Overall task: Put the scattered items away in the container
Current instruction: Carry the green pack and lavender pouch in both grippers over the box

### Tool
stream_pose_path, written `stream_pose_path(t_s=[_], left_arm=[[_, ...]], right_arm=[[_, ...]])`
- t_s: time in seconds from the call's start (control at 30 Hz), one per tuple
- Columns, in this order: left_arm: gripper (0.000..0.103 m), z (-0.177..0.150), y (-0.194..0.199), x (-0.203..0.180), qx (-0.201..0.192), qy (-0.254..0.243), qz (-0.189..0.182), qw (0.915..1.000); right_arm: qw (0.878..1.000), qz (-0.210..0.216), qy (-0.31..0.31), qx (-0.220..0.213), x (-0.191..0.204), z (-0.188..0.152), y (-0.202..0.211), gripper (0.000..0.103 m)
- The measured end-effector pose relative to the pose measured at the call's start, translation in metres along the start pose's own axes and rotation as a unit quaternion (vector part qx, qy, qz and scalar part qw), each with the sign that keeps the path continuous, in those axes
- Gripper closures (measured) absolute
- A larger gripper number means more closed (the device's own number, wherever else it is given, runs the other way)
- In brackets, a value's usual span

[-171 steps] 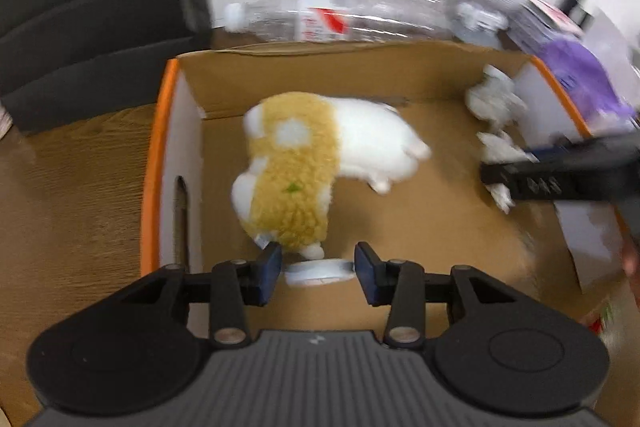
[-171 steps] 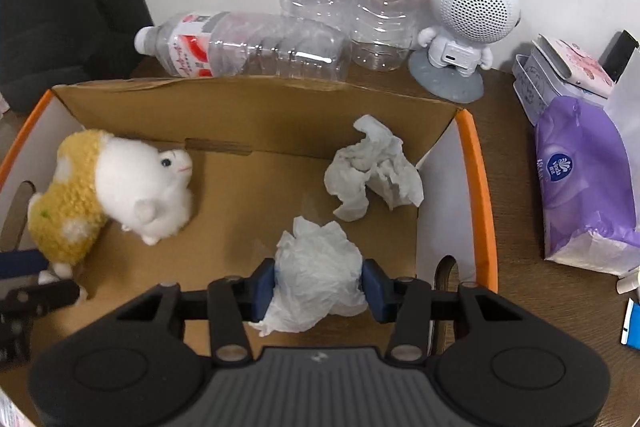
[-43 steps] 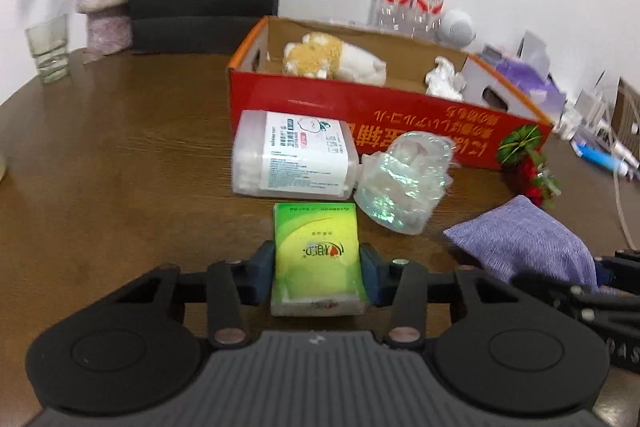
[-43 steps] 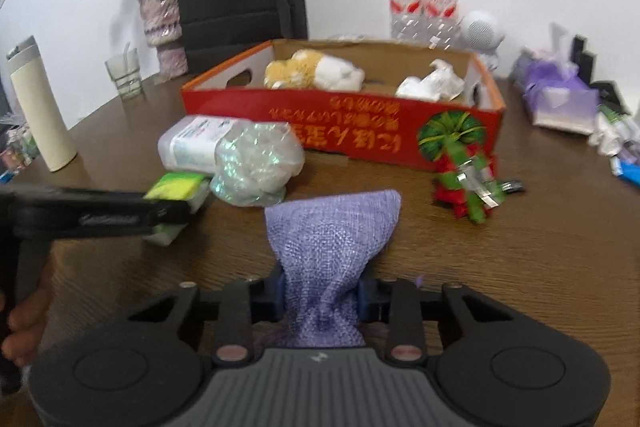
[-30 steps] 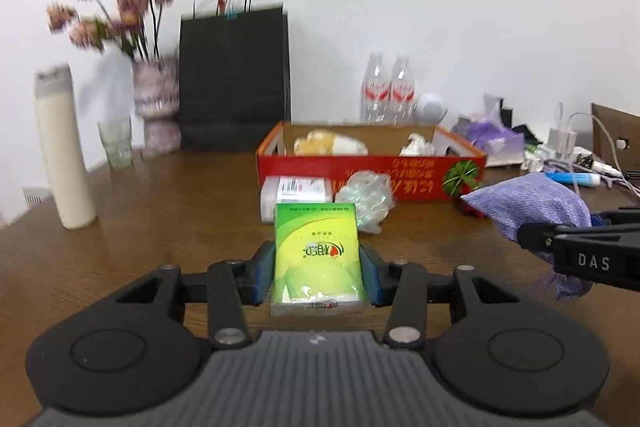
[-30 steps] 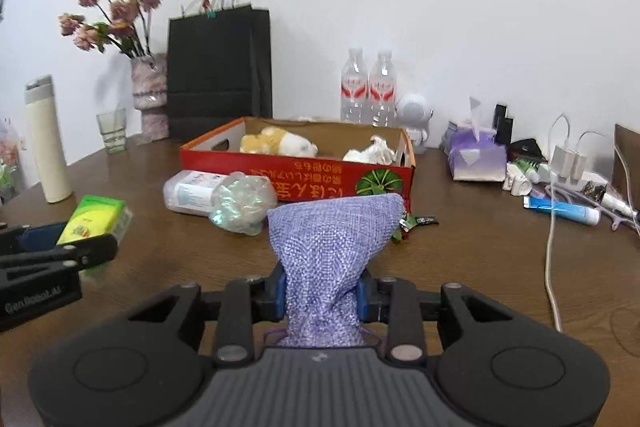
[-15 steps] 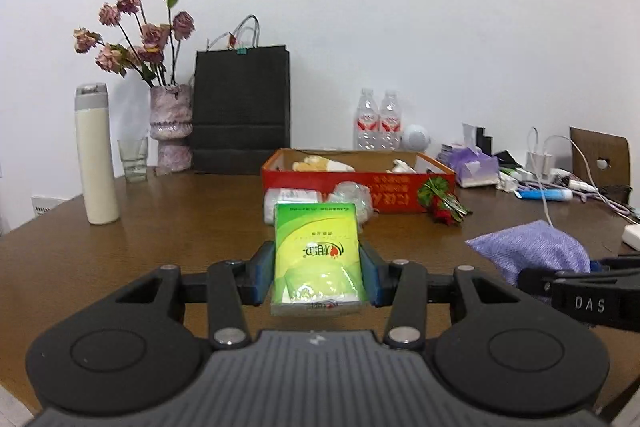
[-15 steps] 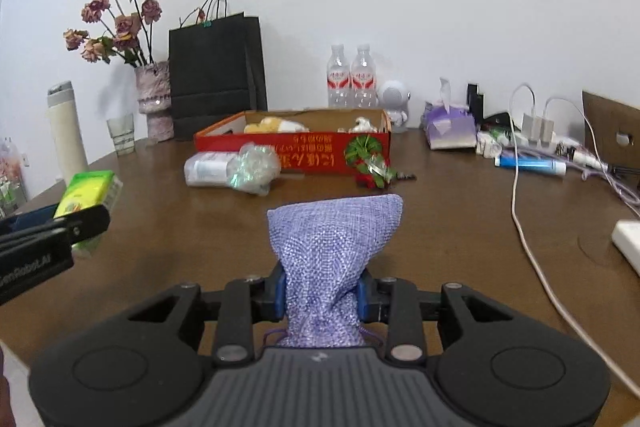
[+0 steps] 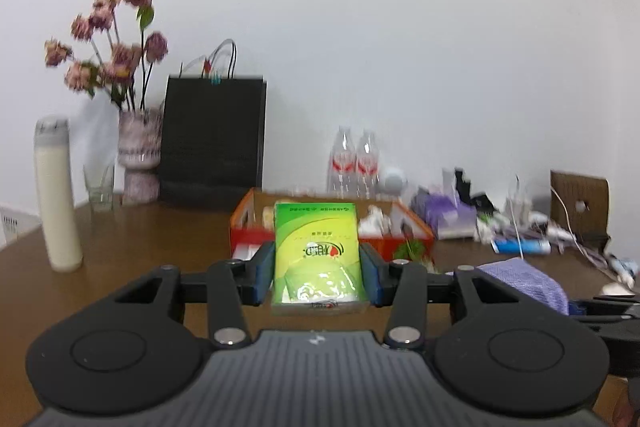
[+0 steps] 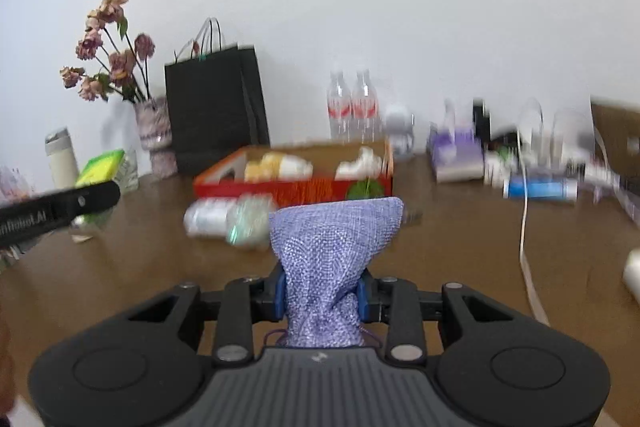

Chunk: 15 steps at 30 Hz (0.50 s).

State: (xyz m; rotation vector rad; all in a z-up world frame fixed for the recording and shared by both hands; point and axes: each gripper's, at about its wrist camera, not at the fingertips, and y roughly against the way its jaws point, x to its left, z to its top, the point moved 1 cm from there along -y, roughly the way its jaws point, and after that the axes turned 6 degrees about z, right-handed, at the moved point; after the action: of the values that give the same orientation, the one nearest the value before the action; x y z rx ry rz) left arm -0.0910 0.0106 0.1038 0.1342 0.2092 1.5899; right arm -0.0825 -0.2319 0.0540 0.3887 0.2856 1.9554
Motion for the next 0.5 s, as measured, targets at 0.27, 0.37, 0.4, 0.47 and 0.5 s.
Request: stream_pose_path(t_s=[0.27,0.37,0.4,0.47,0.5], left_arm=[[0.058,0.068,-0.096,-0.001,0.057,0.004,-0.023,0.9981],[0.058,0.089,-0.147,0.0,0.109,0.016,-0.045,0.9928],[0.058,0.095,-0.165,0.0,0.128,0.021,-0.053,0.9902],[0.058,0.105,-0.199,-0.001,0.161,0.03,-0.06,0.9847],[0.058,0.11,-0.217,-0.003,0.176,0.031,-0.066,0.9817]], right_arm=[[1.0,0.019,0.011,-0.004,-0.015,0.092,-0.065,0.072],[0.999,0.033,-0.011,0.018,-0.026,0.122,-0.101,0.072],[0.999,0.04,-0.024,0.027,-0.031,0.132,-0.114,0.072],[0.999,0.016,-0.008,0.039,-0.033,0.15,-0.139,0.072],[0.999,0.01,0.0,0.045,-0.034,0.159,-0.152,0.072]])
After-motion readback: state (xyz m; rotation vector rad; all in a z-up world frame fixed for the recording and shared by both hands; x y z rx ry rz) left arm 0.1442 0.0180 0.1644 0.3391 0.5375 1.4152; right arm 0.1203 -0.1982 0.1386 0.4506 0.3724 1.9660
